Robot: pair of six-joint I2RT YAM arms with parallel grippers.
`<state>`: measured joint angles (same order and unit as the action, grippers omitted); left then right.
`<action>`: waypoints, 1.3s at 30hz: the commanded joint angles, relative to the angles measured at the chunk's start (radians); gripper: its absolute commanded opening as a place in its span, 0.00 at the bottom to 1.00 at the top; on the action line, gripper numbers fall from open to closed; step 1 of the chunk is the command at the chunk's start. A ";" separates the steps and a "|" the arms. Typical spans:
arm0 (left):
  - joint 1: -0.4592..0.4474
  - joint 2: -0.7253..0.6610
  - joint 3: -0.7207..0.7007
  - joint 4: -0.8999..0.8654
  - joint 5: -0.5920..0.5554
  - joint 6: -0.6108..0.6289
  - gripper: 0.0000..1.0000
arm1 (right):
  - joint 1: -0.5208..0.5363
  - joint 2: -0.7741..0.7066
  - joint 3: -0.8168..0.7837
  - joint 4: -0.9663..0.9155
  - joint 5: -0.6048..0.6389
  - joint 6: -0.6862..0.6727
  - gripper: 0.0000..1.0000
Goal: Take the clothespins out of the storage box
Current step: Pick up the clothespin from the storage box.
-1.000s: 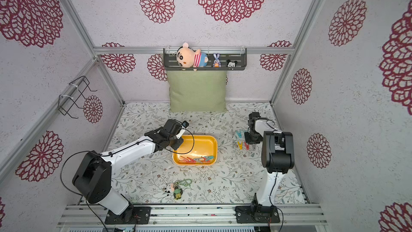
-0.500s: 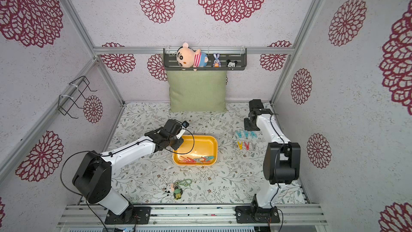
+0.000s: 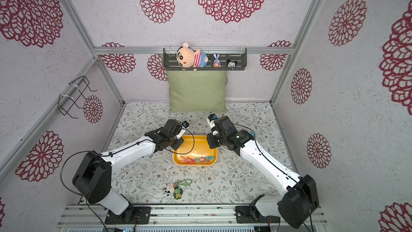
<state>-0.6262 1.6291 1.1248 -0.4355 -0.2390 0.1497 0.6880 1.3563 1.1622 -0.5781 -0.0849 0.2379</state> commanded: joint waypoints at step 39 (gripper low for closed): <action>-0.019 -0.002 0.004 -0.013 -0.011 0.031 0.00 | 0.149 0.485 0.052 -0.126 0.243 -0.120 0.47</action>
<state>-0.6342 1.6291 1.1248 -0.4343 -0.2375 0.1577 0.8295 1.8229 1.2156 -0.7013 0.1314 0.1246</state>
